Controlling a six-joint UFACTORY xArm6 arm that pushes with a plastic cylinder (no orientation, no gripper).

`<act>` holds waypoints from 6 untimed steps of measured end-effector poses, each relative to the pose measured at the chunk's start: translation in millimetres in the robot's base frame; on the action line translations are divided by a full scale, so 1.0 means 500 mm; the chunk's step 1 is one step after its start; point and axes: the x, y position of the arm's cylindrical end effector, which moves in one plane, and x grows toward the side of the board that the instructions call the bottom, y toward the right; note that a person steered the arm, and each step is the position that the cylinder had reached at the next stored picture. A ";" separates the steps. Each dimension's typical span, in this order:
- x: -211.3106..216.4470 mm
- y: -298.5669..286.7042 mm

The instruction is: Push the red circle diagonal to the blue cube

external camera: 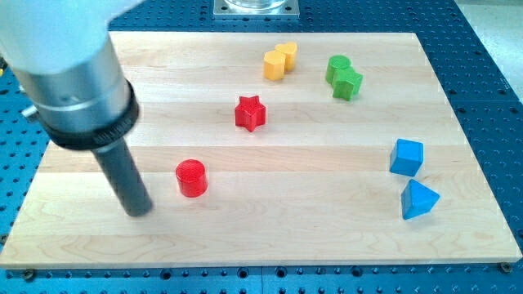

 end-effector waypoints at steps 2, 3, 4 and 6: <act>-0.135 0.171; -0.124 0.189; -0.077 0.080; -0.248 0.159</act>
